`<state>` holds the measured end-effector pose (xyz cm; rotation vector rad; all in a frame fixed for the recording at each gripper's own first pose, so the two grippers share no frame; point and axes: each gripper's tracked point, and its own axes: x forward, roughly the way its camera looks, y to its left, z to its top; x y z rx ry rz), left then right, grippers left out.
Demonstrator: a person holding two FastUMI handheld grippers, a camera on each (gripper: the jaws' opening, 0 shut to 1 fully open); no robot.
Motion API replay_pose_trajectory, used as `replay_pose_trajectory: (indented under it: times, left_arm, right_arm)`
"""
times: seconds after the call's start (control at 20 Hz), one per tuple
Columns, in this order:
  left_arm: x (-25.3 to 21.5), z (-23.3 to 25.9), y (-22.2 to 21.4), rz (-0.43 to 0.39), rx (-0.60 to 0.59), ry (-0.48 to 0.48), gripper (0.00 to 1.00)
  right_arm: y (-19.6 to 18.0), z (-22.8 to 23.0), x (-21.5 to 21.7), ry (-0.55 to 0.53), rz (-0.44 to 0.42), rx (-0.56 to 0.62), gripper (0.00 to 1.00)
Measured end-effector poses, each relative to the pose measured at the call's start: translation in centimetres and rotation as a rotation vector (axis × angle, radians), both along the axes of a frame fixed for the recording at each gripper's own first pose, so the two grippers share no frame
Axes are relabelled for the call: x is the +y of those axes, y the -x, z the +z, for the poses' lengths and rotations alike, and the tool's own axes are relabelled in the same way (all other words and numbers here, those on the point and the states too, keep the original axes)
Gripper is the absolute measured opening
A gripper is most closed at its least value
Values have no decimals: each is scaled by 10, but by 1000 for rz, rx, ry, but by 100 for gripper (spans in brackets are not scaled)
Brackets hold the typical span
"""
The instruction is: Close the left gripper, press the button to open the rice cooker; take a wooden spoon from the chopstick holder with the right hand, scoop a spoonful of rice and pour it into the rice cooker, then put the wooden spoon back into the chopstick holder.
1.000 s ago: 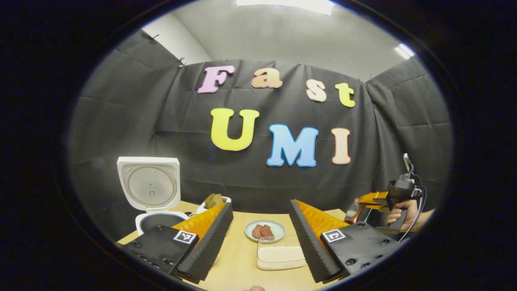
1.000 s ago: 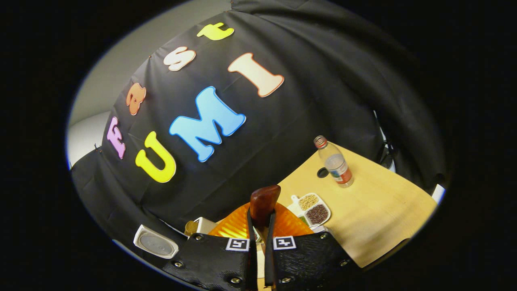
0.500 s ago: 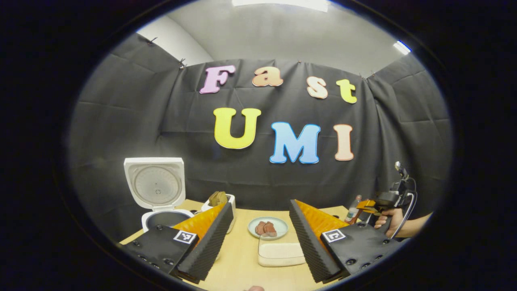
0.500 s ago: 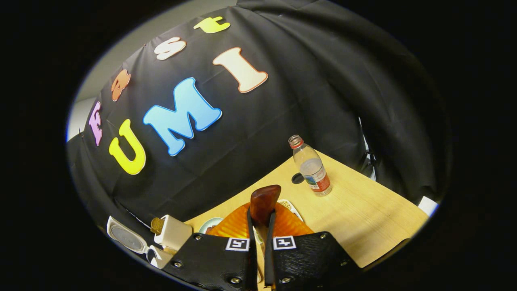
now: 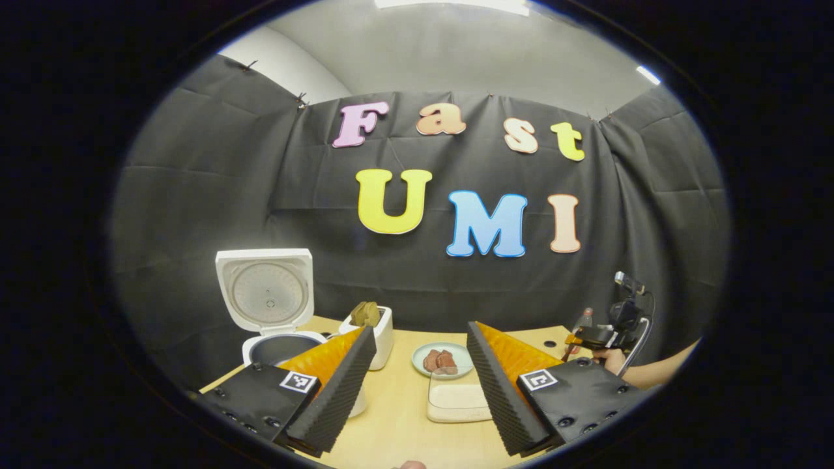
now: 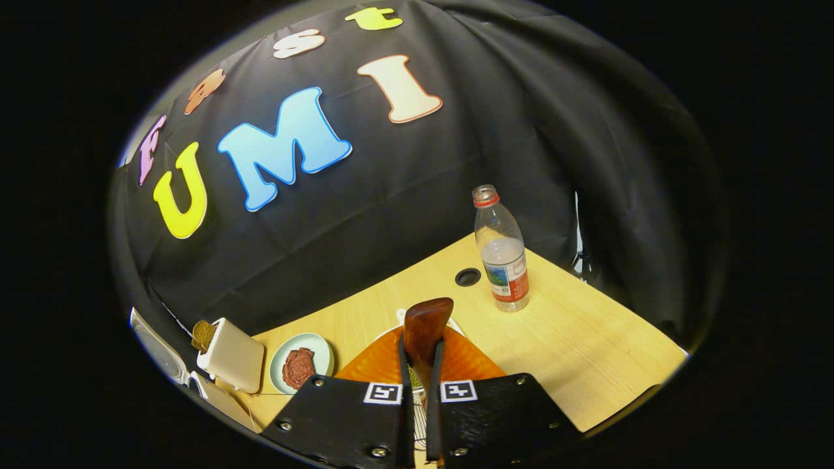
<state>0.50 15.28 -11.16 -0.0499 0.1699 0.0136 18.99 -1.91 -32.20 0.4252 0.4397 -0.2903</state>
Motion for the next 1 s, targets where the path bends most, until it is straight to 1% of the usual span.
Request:
replay_pose_trajectory:
  times: [0.05, 0.2, 0.25, 0.3, 0.35, 0.45, 0.5, 0.6, 0.7, 0.75, 0.8, 0.85, 0.9, 1.0]
  left_arm:
    - [-2, -2, 1, -3, 5, 4, 97]
    - [-3, -1, 2, -9, 2, 3, 99]
    - [-5, 1, 1, -10, -5, 5, 97]
    - [-7, 1, 0, -13, -11, 10, 97]
    - [-11, -3, -2, -19, -12, 21, 97]
    - [-20, -6, -5, -40, -10, 40, 96]
    - [-24, -5, -7, -52, -10, 42, 96]
    - [-30, -4, -13, -77, -19, 45, 97]
    - [-32, -5, -21, -94, -24, 46, 97]
    - [-33, -4, -28, -98, -27, 52, 99]
    - [-34, -3, -32, -104, -30, 67, 97]
    - [-33, -4, -38, -108, -30, 80, 96]
    - [-29, -3, -44, -101, -28, 88, 97]
    - [-17, 0, -56, -90, -30, 103, 97]
  right_arm:
    - [-3, -9, 3, -9, 4, 13, 7]
    - [-6, -13, -5, 4, -1, 20, 8]
    - [-1, -14, -3, 9, 23, 32, 10]
    - [7, -15, -4, 29, 35, 65, 19]
    - [13, -22, -7, 53, 49, 88, 24]
    - [31, -24, -20, 140, 49, 128, 75]
    - [39, -18, -25, 175, 53, 125, 100]
    - [54, 3, -21, 233, 88, 96, 100]
    - [67, 40, -10, 283, 141, 22, 100]
    - [73, 57, -4, 313, 173, -11, 100]
    - [80, 73, 4, 342, 209, -34, 100]
    - [85, 85, 9, 362, 244, -56, 100]
    - [89, 100, 16, 369, 269, -80, 100]
    - [97, 130, 24, 389, 283, -128, 100]
